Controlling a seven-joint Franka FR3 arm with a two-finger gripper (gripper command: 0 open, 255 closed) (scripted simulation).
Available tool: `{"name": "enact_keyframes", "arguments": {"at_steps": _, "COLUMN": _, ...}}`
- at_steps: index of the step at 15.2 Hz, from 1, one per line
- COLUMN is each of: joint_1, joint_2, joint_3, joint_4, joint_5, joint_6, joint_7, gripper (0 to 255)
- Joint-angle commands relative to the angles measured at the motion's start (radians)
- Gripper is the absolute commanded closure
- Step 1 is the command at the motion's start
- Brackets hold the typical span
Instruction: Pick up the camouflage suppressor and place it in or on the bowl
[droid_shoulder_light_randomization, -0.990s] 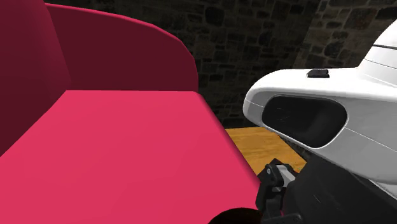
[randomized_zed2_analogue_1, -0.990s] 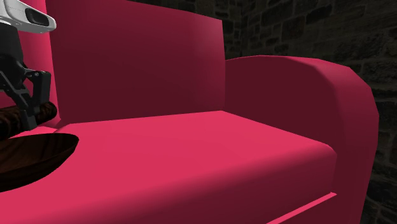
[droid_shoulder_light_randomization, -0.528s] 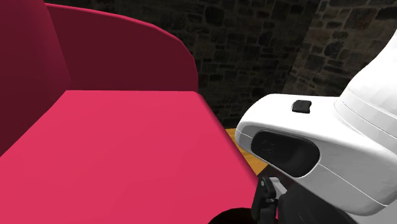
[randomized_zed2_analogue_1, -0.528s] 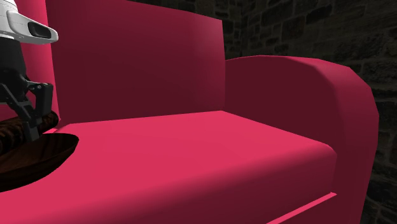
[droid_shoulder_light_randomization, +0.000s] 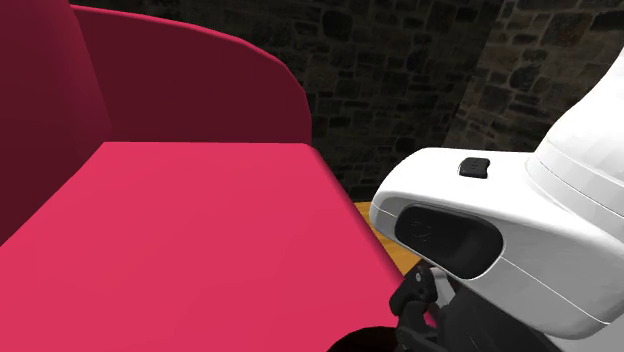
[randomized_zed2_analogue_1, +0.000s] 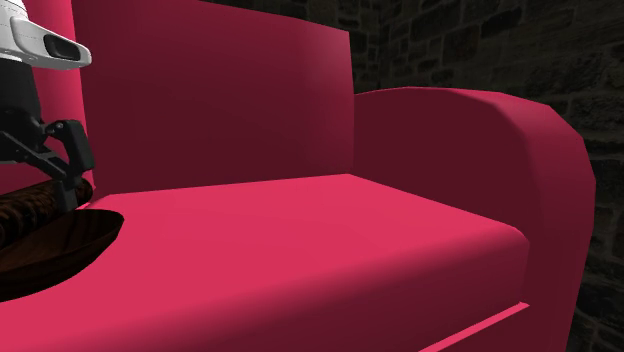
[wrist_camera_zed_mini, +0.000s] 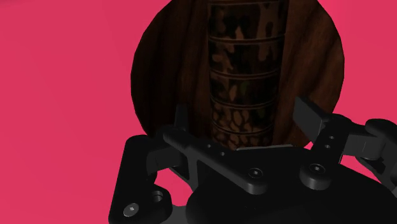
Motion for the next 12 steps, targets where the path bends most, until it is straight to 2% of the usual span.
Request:
{"name": "enact_keyframes", "arguments": {"at_steps": 1, "joint_1": 0.000, "joint_2": 0.000, "joint_3": 0.000, "joint_4": 0.000, "joint_5": 0.000, "joint_6": 0.000, "joint_7": 0.000, "gripper": 0}}
{"name": "enact_keyframes", "arguments": {"at_steps": 5, "joint_1": -0.008, "joint_2": 0.007, "joint_3": -0.016, "joint_4": 0.132, "joint_5": -0.014, "joint_6": -0.125, "joint_7": 0.007, "gripper": 0}}
{"name": "enact_keyframes", "arguments": {"at_steps": 12, "joint_1": -0.008, "joint_2": 0.007, "joint_3": -0.016, "joint_4": 0.132, "joint_5": -0.014, "joint_6": -0.125, "joint_7": 0.007, "gripper": 0}}
